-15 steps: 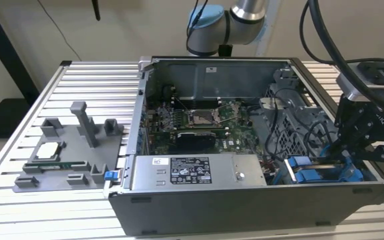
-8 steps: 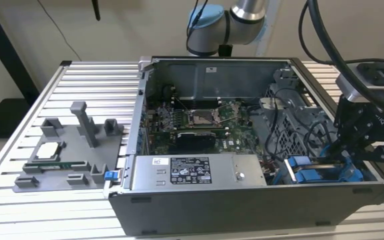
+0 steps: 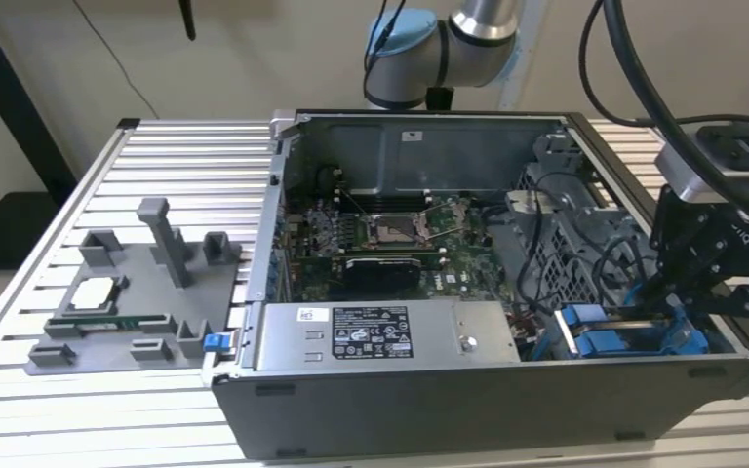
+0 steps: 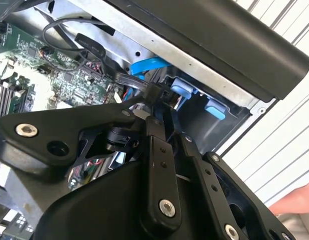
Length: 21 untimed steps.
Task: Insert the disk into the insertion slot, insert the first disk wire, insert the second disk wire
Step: 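Insert the first disk wire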
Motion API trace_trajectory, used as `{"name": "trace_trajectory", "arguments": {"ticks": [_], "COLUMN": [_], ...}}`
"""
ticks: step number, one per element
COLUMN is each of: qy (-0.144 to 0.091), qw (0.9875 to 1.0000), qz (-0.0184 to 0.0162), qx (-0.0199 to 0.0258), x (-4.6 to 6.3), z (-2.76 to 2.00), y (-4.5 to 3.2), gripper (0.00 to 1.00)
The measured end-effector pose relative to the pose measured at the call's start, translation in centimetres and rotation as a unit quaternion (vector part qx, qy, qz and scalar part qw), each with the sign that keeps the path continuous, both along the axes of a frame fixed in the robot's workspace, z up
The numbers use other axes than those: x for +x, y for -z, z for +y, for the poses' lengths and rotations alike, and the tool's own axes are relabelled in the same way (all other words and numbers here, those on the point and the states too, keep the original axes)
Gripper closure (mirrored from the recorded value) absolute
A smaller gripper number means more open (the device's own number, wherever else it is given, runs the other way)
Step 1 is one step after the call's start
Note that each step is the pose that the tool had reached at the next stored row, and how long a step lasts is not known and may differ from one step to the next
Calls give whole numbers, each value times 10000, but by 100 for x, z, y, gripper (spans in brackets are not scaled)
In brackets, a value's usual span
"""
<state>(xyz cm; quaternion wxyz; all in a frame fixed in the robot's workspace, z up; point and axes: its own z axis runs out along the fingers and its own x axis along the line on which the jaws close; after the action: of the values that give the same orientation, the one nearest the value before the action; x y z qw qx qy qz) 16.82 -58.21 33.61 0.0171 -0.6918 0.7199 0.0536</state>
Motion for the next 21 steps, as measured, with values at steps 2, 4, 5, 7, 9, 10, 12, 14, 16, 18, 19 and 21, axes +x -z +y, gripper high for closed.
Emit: {"name": "trace_trajectory", "arguments": {"ticks": [2,4,5,7,9,10,12,14,16,18,19,21], "qy": [-34,-46,-49,-58,-72,-81,-107,-121,-125,-130,-131,-131], "qw": [10000,10000,10000,10000,10000,10000,9999,9999,9999,9999,9999,9999], "qz": [0,1,1,-3,-16,-27,-48,-58,-59,-59,-58,-59], "qx": [6,22,18,25,27,25,25,25,25,23,23,24], "x": [0,0,0,0,1,0,0,-4,-9,-12,-13,-14], "z": [3,3,3,3,3,3,3,3,3,3,3,3], "y": [-7,-34,-50,-77,-78,-80,-78,-76,-72,-67,-65,-57], "gripper": [100,100,100,100,100,100,100,100,100,100,100,100]}}
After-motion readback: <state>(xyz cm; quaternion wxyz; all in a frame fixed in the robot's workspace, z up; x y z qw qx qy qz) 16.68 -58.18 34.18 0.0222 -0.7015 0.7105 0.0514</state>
